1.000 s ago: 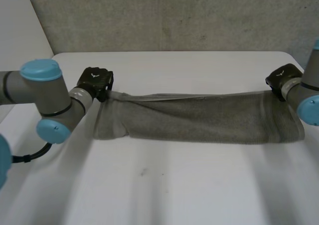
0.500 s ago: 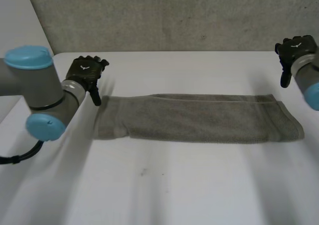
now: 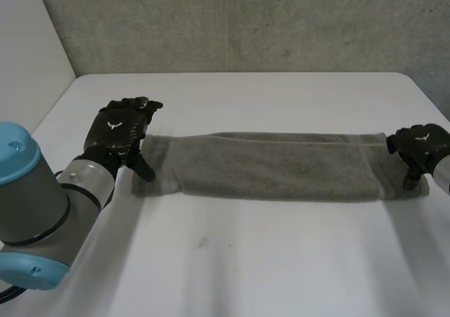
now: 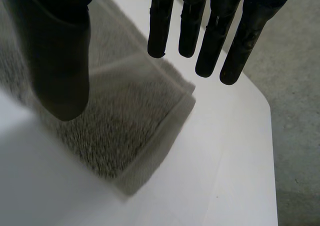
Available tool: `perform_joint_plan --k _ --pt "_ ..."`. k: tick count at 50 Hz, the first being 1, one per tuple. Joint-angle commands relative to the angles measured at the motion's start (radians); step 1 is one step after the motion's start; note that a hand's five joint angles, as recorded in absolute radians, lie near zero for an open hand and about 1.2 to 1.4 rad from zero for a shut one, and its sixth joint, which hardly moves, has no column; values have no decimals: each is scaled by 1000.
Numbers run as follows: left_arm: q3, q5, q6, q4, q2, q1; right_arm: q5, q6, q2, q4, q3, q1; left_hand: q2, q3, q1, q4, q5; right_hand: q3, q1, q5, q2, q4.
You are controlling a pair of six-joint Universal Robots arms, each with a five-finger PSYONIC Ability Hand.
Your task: Fold the towel.
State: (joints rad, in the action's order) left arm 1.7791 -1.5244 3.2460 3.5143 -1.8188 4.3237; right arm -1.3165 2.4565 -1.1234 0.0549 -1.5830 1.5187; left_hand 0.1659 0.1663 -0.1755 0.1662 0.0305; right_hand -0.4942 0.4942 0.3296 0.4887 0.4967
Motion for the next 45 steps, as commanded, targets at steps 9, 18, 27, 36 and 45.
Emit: perform_joint_plan --k 9,18,27,36,45 --pt "51 1 -11 84 -5 13 -98 -125 166 62 76 -55 9 8 1 8 -31 -901 901 891 906 898" --pt "57 1 -11 84 -4 13 -228 -213 145 57 196 -178 9 8 1 8 -31 -902 902 892 908 900" --pt "57 1 -11 84 -4 13 -228 -300 91 53 268 -84 9 8 1 8 -31 -902 902 892 908 900" --pt "65 1 -11 84 -2 14 -221 -301 117 135 328 458 9 8 1 8 -31 -902 902 892 908 900" --pt "66 1 -11 86 -4 13 -216 -303 298 310 327 807 9 8 1 8 -31 -902 902 892 908 900"
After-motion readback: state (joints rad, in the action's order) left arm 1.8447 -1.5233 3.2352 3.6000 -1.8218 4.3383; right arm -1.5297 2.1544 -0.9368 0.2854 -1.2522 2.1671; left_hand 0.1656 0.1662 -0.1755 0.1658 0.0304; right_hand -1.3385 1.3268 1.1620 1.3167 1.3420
